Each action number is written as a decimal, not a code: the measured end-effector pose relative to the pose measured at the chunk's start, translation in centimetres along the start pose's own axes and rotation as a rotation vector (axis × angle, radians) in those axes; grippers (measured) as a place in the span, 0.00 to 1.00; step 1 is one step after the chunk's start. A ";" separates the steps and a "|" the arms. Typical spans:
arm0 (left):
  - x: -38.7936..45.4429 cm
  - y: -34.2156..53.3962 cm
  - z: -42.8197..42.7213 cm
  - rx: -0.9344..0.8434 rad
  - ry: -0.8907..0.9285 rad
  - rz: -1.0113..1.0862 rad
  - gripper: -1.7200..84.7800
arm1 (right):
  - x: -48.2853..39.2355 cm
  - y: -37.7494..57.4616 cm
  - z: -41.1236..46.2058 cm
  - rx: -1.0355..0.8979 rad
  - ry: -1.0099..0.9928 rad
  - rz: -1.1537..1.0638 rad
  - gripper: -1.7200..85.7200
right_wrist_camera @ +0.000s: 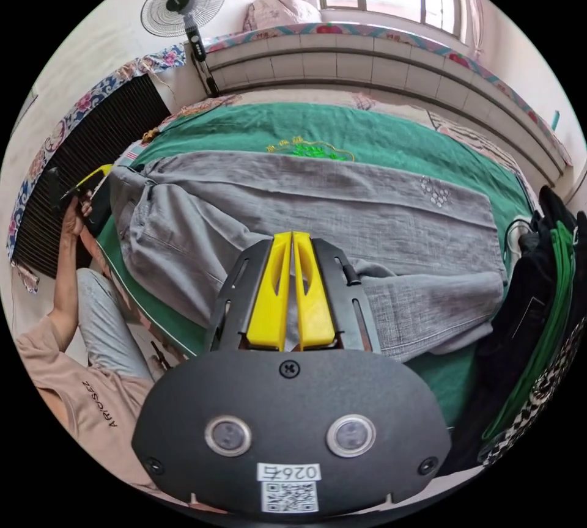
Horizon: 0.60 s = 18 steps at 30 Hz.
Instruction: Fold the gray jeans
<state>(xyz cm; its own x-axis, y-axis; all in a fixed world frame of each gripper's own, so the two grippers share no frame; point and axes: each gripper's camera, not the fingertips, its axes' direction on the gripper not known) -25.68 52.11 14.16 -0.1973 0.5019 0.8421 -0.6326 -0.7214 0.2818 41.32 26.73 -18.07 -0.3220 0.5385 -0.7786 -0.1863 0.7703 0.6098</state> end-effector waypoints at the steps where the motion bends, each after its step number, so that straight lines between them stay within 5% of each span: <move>1: 0.0 0.1 -0.4 0.012 0.064 0.000 0.17 | 0.5 0.1 0.3 -0.015 -0.002 0.006 0.01; 6: 3.4 -0.5 -0.3 -0.023 -0.014 0.129 0.11 | 5.1 0.8 -1.8 0.073 -0.062 0.136 0.01; 12: 10.3 -0.8 6.4 -0.253 -0.130 0.400 0.22 | 8.6 0.9 -4.6 0.170 -0.089 0.240 0.01; 18: 14.6 -1.3 8.8 -0.392 -0.262 0.507 0.11 | 12.2 1.1 -6.8 0.253 -0.078 0.348 0.01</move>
<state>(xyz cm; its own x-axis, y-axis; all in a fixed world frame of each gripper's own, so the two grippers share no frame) -21.13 56.22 30.15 -0.3834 -0.0191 0.9234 -0.7438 -0.5862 -0.3209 30.86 31.77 -25.85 -0.2524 0.7973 -0.5482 0.1576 0.5929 0.7897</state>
